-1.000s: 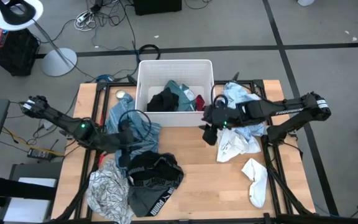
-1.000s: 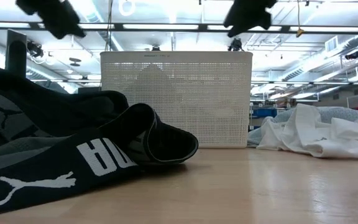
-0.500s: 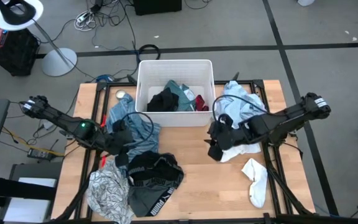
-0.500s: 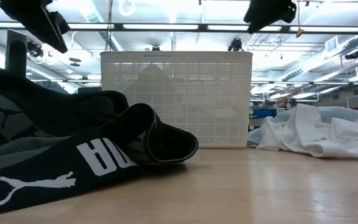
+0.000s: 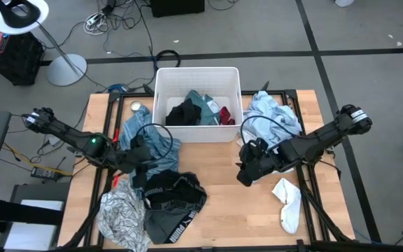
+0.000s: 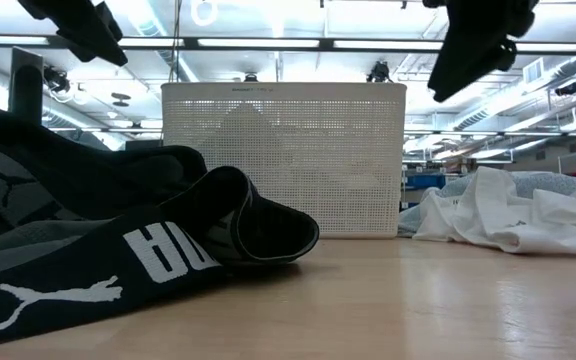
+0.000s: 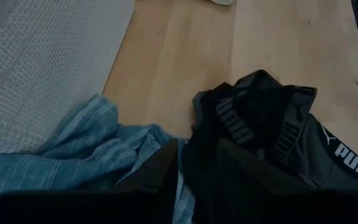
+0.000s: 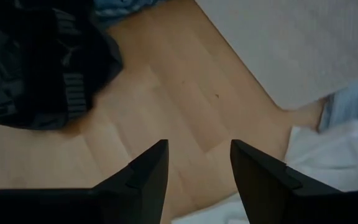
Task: Sort clothes
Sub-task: Put the black boxers into the laundry bin
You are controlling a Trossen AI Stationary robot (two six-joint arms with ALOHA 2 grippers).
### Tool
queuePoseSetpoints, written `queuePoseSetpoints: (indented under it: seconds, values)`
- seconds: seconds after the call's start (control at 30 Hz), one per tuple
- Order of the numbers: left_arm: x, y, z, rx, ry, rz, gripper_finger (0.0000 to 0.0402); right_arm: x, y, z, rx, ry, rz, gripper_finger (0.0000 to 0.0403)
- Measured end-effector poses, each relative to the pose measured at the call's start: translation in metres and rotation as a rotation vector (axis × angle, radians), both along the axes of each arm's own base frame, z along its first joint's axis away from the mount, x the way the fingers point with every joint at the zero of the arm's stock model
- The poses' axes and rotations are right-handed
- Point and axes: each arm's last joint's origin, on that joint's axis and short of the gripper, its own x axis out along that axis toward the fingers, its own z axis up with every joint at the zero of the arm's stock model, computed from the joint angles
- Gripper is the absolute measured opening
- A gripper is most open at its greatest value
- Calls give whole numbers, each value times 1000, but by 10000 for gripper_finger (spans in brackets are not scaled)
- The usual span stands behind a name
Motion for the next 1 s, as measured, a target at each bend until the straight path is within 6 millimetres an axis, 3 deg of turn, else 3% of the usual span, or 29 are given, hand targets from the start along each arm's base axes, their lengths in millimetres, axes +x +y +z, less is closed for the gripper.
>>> queuePoseSetpoints:
  seconds: [0.27,0.5,1.0]
  values:
    - [0,-1,0,-89,13,12,119,-3,3,-9,20,3,-24,171]
    - [17,-17,-3,-144,-34,-36,119,-3,5,-8,0,-18,-26,171]
    - [58,-51,-73,-190,298,-28,119,-3,6,-7,-9,-29,-28,166]
